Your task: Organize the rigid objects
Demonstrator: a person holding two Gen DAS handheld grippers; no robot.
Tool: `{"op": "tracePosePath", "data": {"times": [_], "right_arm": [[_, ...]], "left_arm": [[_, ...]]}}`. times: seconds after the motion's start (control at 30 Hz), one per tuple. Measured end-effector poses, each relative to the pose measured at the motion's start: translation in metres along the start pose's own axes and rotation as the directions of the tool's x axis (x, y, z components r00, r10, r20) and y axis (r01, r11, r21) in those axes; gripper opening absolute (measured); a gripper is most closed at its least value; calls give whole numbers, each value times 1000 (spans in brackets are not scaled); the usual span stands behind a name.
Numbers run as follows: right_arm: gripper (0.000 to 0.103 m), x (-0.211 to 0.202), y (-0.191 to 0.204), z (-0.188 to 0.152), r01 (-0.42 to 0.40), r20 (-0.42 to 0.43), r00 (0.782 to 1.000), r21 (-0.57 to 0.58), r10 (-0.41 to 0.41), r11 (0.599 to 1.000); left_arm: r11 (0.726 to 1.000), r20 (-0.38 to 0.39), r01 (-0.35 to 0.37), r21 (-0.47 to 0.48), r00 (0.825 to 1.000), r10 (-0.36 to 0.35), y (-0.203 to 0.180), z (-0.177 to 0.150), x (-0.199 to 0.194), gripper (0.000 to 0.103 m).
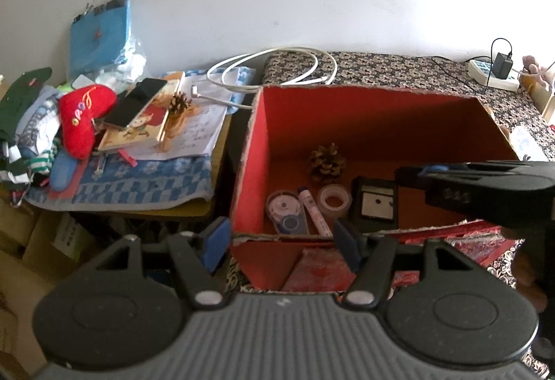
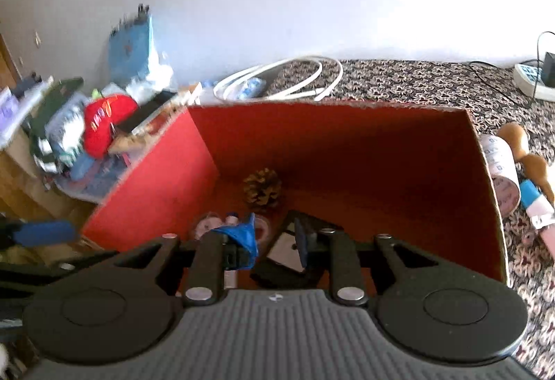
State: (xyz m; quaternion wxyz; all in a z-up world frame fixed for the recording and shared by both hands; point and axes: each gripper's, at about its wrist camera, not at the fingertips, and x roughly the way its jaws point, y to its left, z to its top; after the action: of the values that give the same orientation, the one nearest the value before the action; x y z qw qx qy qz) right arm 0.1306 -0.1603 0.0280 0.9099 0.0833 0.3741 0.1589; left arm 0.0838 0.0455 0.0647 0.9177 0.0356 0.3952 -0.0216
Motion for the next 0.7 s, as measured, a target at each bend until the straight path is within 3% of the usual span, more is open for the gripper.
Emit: {"op": "tracePosePath", "data": {"times": [0.2, 0.7], "right_arm": [[9, -27, 15, -11, 19, 50, 999, 12, -19, 1000], [11, -65, 27, -53, -14, 54, 998, -36, 16, 999]], "left_arm": [[1000, 6, -8, -13, 1000, 8, 5, -5, -8, 67], [1000, -30, -11, 13, 999, 11, 4, -28, -7, 68]]}}
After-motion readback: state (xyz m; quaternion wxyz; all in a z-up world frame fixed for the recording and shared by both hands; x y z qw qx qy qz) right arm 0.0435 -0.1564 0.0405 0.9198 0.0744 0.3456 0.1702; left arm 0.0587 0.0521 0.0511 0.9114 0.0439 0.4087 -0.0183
